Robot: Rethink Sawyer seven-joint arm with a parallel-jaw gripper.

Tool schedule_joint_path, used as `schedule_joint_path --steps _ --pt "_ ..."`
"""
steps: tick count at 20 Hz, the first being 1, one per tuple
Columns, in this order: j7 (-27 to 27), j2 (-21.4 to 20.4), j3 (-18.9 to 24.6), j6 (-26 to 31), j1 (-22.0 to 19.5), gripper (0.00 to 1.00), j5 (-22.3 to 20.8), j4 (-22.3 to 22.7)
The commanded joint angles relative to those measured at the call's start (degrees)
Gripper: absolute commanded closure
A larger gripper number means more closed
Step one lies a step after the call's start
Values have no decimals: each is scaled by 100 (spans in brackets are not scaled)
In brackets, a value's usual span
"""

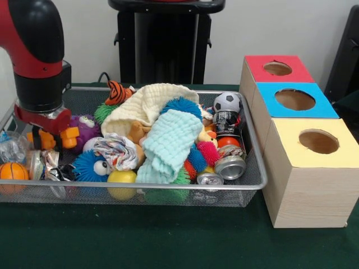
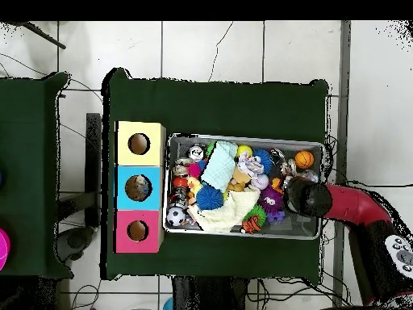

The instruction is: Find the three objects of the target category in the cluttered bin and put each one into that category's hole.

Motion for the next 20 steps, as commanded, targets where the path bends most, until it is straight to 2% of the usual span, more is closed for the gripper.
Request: schedule_joint_path --steps 1,7,12,17,20 --pt "163 195 482 -291 219 0 253 579" --pt "227 66 305 -275 383 0 259 686" --pt "61 -130 364 -67 283 0 378 829" --pt "-833 -522 766 902 -176 0 763 688" --pt "-1070 -874 926 1433 -294 0 1037 778"
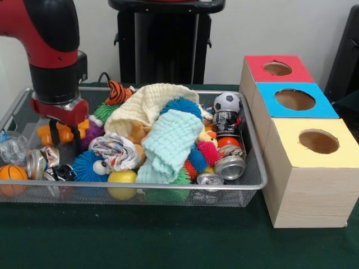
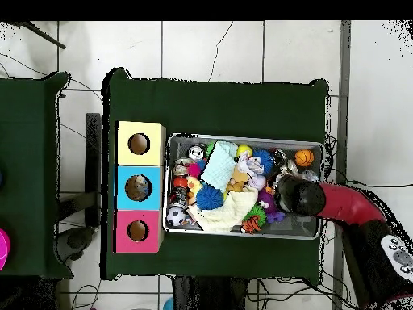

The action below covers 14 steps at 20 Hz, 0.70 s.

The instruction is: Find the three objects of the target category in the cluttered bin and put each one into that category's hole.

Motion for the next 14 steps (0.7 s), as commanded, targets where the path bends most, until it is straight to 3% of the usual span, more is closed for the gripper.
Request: schedule_joint_path --steps 1,14 --pt "-1092 -649 795 1486 -354 0 674 400" --pt "-1435 -484 935 2275 -276 0 474 -698"
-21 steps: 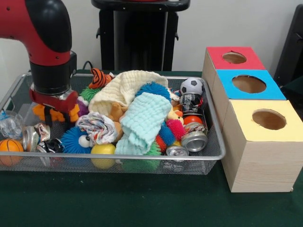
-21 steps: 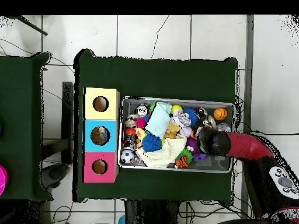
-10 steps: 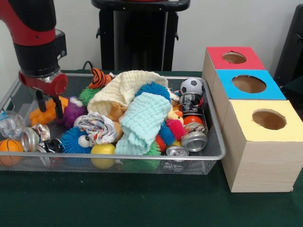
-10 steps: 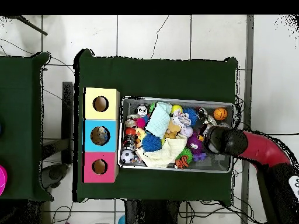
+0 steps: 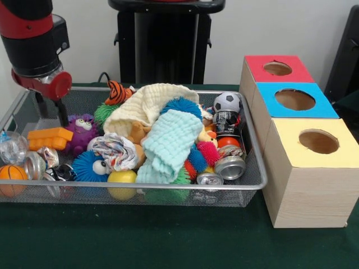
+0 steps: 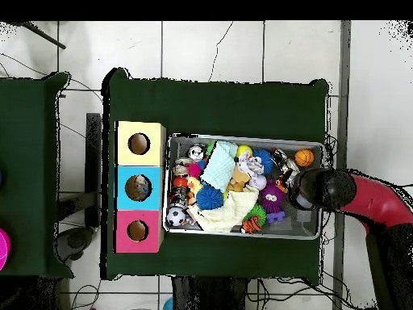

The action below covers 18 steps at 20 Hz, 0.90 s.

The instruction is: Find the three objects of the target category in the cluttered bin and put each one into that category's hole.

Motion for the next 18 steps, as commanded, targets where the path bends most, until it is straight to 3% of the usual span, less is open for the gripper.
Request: schedule_joint_path --steps 1,10,18 --pt "-1406 60 547 684 27 0 -24 -562" --pt "-1196 468 487 505 274 0 -238 -1311" --pt "-1061 344 281 625 455 0 -288 -1385"
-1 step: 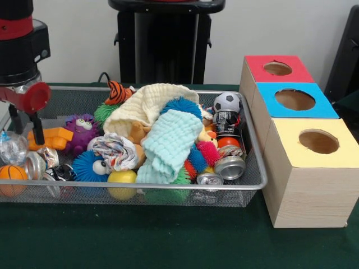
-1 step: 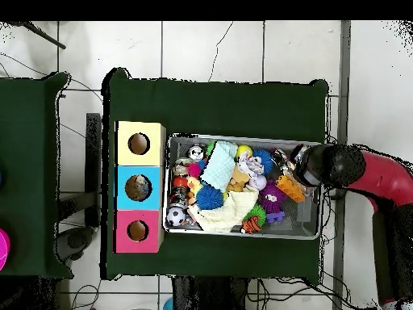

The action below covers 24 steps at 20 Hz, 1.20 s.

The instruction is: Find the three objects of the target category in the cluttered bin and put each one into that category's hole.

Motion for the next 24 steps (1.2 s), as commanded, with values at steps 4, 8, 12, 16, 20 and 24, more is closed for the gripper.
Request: schedule_joint_path --steps 4,8,12,16,20,24 --pt "-1085 197 154 399 191 0 -279 -341" --pt "-1202 150 107 365 151 0 -351 -280" --pt "-1481 58 73 513 52 0 -455 -246" --pt "-1703 -38 65 333 -146 0 -633 18" --pt "-1800 -68 90 34 -304 0 -844 269" --pt "-1923 5 148 71 -349 0 -1037 142"
